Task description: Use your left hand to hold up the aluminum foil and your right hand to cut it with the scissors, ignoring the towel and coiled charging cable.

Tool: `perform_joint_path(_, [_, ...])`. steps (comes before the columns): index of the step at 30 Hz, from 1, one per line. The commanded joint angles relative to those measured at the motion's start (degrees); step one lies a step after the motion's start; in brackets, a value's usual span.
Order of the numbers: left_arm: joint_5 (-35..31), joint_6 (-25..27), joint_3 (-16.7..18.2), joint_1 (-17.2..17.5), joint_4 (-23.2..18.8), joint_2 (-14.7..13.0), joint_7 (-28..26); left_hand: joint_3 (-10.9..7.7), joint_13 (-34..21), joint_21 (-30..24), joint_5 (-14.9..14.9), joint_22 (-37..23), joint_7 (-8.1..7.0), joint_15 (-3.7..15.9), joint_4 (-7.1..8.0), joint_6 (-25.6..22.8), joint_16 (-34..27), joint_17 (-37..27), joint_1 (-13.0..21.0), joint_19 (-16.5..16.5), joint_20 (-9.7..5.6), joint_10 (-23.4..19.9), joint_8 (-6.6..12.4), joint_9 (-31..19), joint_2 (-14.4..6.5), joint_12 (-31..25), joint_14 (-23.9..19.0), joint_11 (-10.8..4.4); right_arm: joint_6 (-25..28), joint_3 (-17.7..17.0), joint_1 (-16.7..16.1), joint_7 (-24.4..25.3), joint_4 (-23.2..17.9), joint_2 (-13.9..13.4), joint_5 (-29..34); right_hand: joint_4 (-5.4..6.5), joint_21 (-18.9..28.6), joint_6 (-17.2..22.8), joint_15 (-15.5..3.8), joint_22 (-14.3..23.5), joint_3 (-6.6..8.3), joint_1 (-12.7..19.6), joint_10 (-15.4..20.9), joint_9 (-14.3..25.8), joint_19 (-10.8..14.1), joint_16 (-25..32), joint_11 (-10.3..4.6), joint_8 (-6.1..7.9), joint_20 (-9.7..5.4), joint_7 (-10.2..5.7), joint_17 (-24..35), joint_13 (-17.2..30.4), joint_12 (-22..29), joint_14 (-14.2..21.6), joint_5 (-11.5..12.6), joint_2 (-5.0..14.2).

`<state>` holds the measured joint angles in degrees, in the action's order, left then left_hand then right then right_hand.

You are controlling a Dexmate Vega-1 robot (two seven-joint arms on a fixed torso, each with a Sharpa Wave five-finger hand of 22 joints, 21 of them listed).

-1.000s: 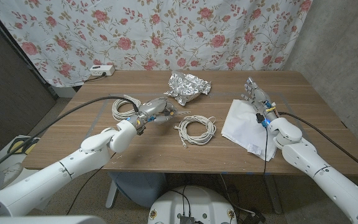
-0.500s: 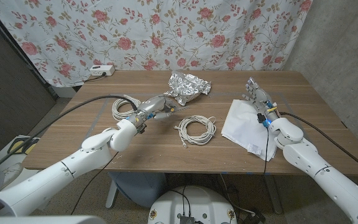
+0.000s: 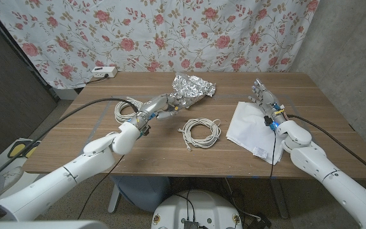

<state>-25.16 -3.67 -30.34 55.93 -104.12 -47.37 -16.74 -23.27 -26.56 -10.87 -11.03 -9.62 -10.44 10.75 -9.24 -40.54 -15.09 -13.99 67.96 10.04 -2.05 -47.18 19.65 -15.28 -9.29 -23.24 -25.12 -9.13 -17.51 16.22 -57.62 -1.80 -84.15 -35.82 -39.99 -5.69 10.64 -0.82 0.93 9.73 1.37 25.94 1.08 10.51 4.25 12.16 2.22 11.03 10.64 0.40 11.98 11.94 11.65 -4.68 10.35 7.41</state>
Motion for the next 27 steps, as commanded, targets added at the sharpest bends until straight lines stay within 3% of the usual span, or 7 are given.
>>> perform_joint_path(1, [4.05,-2.09,1.51,0.96,-0.20,0.97,-1.21,0.30,-0.19,-0.03,-0.24,-0.08,0.07,2.58,-0.07,-0.33,-0.21,-0.12,0.68,0.32,-0.05,-3.64,0.39,-0.11,-0.23,-2.63,-3.03,-3.48,-0.81,-0.72,-0.92,-0.38,-0.96,-0.50,-0.40,-0.21,0.41,0.36,0.06,0.23,0.16,0.11,0.23,0.25,0.11,0.30,-0.14,0.24,-0.15,0.12,0.19,0.00,0.35,-0.42,0.17,0.37])
perform_joint_path(9, [11.72,-5.05,3.04,1.33,0.75,1.91,1.37,0.55,-0.19,-0.01,-0.23,-0.08,0.32,2.58,-0.09,-0.35,-0.02,-0.20,0.96,0.28,-0.01,-3.86,0.47,-0.11,-0.17,-2.65,-2.96,-3.45,-0.71,-0.92,-1.50,-0.67,-2.37,-1.17,-0.46,-0.31,0.49,0.59,-0.07,0.22,0.26,0.17,0.45,0.25,0.33,0.36,-0.26,0.32,-0.20,0.07,0.18,0.00,0.43,-0.23,0.18,0.33])
perform_joint_path(27, [19.07,-9.71,4.36,1.63,1.75,3.97,3.47,0.86,-0.31,0.01,-0.28,-0.09,0.52,2.52,0.02,-0.36,0.07,-0.43,1.29,0.20,0.00,-3.86,0.54,-0.15,-0.30,-2.58,-3.15,-3.46,0.36,-1.55,-3.10,-0.41,-5.55,-2.92,-0.44,-0.44,0.39,0.53,0.34,0.22,0.52,0.25,0.28,0.25,0.12,0.21,-0.05,0.26,-0.06,0.24,0.18,0.00,0.34,-0.65,0.22,0.37])
